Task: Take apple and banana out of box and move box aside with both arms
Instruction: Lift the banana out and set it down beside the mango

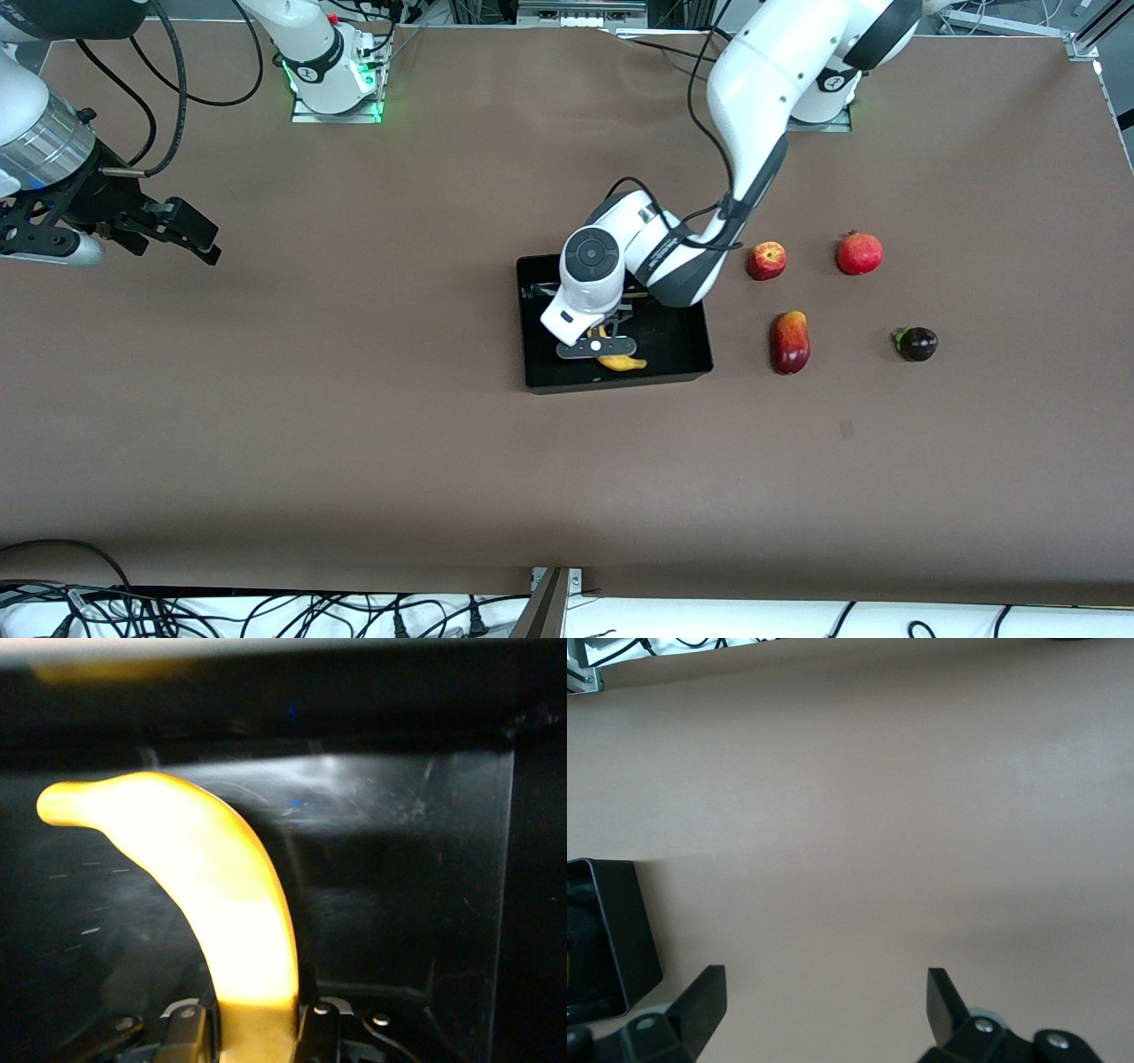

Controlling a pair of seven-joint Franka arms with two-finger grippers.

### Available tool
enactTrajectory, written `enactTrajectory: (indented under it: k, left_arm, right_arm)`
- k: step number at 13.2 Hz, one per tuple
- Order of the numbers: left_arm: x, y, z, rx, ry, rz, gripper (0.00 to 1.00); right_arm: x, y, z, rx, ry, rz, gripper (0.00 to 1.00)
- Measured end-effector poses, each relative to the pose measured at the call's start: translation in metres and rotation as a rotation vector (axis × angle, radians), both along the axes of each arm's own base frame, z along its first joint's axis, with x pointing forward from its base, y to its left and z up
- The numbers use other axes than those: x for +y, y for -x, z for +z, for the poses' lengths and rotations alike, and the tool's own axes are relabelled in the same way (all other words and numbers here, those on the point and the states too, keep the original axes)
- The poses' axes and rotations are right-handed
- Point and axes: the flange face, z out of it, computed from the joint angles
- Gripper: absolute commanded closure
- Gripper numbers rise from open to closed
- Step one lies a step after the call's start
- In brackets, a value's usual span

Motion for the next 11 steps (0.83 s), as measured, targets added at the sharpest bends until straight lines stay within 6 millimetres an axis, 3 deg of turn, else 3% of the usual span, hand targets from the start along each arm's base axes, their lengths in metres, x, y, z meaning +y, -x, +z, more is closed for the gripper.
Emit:
enactTrajectory:
  k: [3,6,8,11]
  left_arm:
    - [0.046,-0.020,0.076,0.028,-0.044,-0.028,1.00]
    - [0.128,-0.051,0.124,0.092,-0.061,-0.137,1.00]
    - [0.191,-0.072,0.129,0.148,-0.052,-0.218,1.00]
    - [0.294,-0.096,0.107,0.238,-0.003,-0.352,1.00]
  right_arm:
    - [0.000,0.000,0.000,0.000,0.000,0.000,0.00]
    - [0.000,0.000,0.000,0.000,0.000,0.000,0.00]
    - [0.000,0.000,0.000,0.000,0.000,0.000,0.00]
    - [0.001,0.000,0.000,0.000,0.000,0.002,0.00]
